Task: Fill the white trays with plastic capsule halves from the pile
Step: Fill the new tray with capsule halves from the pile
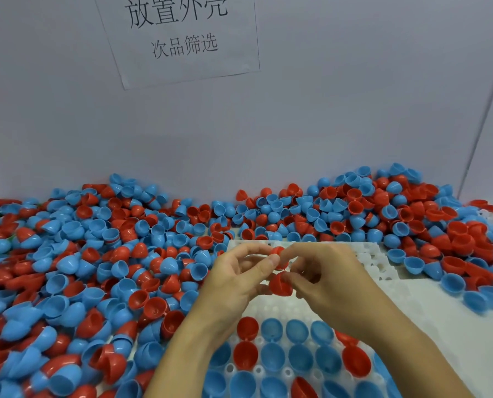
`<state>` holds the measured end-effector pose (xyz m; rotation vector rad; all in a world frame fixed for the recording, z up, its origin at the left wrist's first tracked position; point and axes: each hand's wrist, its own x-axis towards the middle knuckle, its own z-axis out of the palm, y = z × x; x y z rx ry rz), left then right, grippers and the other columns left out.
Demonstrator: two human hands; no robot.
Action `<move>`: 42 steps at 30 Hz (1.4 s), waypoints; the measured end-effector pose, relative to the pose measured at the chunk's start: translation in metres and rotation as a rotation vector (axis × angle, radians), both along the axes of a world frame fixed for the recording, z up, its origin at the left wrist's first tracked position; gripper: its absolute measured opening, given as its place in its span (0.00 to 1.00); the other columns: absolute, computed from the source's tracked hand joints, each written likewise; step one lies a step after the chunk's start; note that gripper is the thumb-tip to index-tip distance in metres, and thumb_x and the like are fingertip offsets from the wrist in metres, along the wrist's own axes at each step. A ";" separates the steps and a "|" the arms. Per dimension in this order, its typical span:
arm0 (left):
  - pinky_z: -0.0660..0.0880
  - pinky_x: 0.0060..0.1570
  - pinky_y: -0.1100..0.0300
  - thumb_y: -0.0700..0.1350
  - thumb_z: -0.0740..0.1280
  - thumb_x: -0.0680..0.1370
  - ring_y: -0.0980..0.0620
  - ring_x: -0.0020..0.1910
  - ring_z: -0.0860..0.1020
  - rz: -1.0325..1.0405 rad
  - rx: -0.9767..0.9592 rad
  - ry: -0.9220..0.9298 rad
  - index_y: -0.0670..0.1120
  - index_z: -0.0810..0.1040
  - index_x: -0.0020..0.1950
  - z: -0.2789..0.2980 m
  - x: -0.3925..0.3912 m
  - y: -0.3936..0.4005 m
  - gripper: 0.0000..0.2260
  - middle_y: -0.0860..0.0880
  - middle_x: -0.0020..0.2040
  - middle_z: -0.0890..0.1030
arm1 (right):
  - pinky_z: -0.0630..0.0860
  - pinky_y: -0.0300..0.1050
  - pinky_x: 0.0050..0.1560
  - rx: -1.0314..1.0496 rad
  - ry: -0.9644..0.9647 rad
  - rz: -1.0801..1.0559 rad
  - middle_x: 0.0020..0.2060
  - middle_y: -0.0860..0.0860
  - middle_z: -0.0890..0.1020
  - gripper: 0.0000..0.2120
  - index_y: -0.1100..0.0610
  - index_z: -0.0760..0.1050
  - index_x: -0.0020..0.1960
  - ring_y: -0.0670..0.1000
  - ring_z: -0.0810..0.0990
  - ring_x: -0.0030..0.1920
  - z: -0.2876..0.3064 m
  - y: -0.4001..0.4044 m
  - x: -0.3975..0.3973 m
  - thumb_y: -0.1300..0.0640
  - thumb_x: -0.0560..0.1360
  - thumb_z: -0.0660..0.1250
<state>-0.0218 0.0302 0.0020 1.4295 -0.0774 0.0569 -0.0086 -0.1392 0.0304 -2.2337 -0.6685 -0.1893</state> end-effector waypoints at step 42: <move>0.80 0.42 0.60 0.40 0.69 0.79 0.50 0.41 0.83 0.092 -0.055 0.037 0.41 0.83 0.56 -0.003 0.002 0.003 0.07 0.45 0.44 0.85 | 0.75 0.33 0.37 -0.758 0.753 -0.277 0.33 0.39 0.83 0.10 0.41 0.84 0.36 0.45 0.81 0.43 0.014 -0.099 0.015 0.56 0.70 0.77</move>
